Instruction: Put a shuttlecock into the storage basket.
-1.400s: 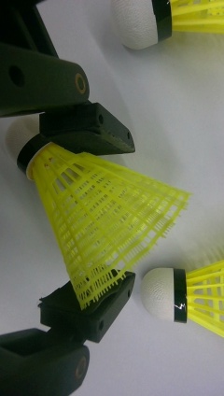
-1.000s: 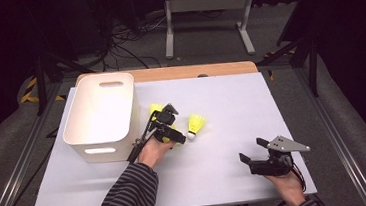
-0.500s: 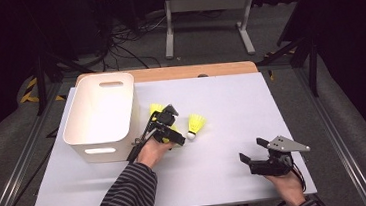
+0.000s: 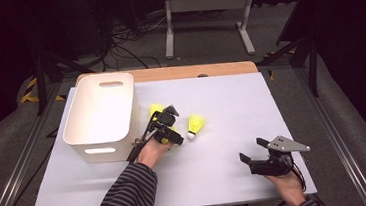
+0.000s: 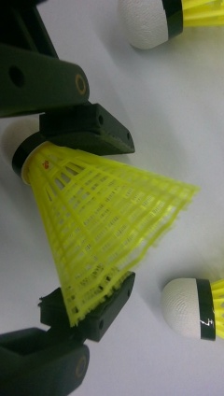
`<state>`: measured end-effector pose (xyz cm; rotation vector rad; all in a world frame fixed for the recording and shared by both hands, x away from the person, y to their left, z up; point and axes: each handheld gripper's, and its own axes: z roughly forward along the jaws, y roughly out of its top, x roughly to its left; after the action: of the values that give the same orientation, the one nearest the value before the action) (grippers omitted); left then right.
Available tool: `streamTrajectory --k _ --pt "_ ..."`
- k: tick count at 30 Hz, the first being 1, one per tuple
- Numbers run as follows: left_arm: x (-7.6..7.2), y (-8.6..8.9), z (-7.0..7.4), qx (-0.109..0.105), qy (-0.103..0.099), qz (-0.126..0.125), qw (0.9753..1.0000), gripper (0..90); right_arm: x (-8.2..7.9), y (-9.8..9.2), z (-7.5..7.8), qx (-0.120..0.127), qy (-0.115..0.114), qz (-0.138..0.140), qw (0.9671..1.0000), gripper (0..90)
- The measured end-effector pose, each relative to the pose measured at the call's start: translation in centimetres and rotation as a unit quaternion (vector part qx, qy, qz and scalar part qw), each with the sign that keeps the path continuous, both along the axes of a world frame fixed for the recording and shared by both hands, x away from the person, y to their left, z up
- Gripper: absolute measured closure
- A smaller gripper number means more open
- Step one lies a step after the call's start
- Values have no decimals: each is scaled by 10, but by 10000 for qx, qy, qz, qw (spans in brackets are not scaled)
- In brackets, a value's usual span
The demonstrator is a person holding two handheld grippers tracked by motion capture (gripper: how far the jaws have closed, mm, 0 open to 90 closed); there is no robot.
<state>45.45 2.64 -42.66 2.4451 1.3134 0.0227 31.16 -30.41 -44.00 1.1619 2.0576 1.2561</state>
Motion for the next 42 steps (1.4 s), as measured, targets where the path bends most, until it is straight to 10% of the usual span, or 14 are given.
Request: streamTrajectory --k 42 --pt "-7 3 14 -80 -231 -112 9996 483 0 0 0 4 -9 -5 10000 134"
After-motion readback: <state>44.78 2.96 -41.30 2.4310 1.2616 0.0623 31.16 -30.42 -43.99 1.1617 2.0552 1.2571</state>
